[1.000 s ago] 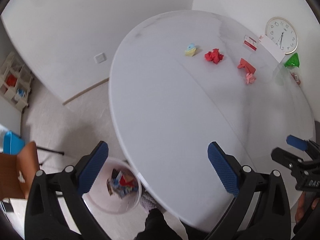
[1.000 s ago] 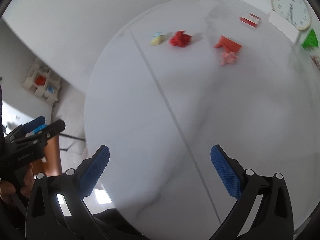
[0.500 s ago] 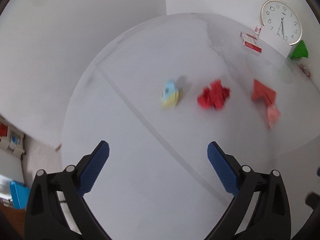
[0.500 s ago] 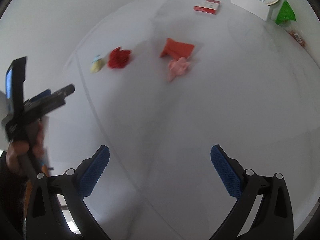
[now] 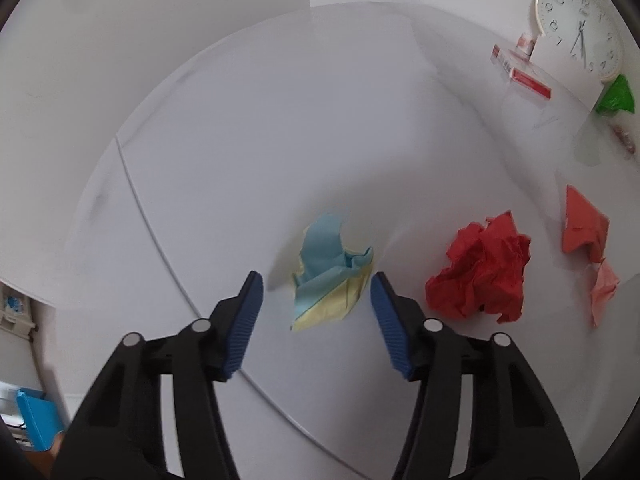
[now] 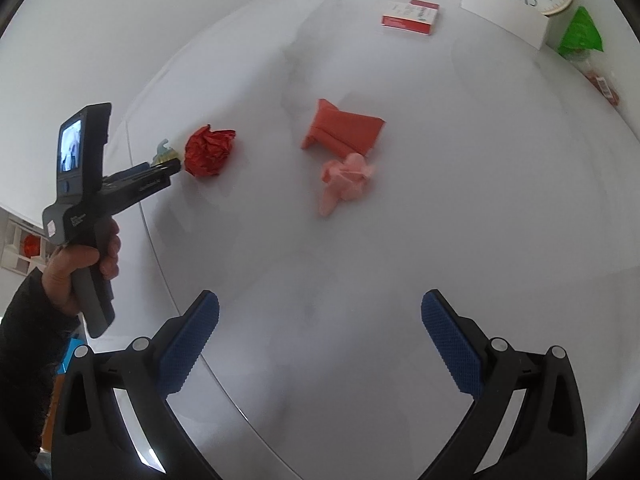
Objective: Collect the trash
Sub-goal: 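Grasp the blue-yellow paper with the left gripper while the right grasps the red crumpled paper, then carry both papers to the bin and open both grippers over it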
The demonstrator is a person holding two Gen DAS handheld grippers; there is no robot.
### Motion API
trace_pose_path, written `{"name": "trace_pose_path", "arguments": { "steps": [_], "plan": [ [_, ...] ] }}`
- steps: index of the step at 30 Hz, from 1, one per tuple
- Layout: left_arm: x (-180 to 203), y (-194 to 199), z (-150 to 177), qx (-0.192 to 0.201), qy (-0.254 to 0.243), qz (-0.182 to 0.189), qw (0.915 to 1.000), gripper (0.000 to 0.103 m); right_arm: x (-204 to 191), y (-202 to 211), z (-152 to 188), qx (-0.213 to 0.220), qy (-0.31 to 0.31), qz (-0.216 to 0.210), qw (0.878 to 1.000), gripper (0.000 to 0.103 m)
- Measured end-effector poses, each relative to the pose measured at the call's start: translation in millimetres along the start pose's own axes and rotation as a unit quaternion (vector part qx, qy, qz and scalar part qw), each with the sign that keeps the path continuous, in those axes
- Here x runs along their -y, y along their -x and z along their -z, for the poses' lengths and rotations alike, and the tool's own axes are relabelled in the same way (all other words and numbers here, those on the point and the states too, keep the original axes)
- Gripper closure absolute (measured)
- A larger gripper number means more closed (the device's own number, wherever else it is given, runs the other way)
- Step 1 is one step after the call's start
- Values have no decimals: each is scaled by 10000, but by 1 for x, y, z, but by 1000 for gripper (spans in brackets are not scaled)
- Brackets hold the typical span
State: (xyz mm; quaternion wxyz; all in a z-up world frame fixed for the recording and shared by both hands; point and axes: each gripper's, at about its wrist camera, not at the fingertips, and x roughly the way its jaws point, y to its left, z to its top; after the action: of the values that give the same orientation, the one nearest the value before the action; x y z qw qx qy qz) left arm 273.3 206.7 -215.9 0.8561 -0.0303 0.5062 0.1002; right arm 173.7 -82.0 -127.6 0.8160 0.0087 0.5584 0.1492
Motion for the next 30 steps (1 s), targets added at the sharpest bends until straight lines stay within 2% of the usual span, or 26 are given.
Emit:
{"name": "trace_pose_path", "arguments": {
  "steps": [2, 5, 9, 12, 17, 21, 24, 26, 28, 30],
  "plan": [
    [-3, -2, -3, 21, 37, 135, 9999, 63, -8, -3, -5, 1, 99, -22, 9999, 3],
    [-7, -2, -3, 9, 113, 232, 9997, 70, -22, -7, -15, 39, 295, -58, 9995, 3],
    [-15, 7, 2, 2, 338, 311, 9989, 71, -56, -20, -44, 300, 729, -103, 9968, 3],
    [-28, 30, 11, 93, 578, 269, 9979, 71, -77, -42, -68, 484, 854, -8, 9952, 3],
    [-65, 80, 51, 201, 1174, 120, 9928, 71, -105, -89, -98, 353, 899, 50, 9953, 3],
    [-88, 106, 85, 116, 1482, -131, 9888, 71, -123, -115, -107, 323, 1030, 334, 9936, 6],
    [-100, 122, 111, 30, 1815, -192, 9832, 71, -129, -126, -109, 318, 1184, 576, 9908, 18],
    [-107, 132, 126, -5, 1974, -259, 9800, 71, -129, -131, -109, 274, 1215, 562, 9906, 42],
    [-111, 143, 140, -2, 2099, -328, 9772, 71, -128, -133, -107, 231, 1285, 534, 9900, 52],
    [-116, 155, 155, -1, 2170, -429, 9752, 71, -128, -130, -104, 246, 1374, 563, 9886, 55]
  ]
}}
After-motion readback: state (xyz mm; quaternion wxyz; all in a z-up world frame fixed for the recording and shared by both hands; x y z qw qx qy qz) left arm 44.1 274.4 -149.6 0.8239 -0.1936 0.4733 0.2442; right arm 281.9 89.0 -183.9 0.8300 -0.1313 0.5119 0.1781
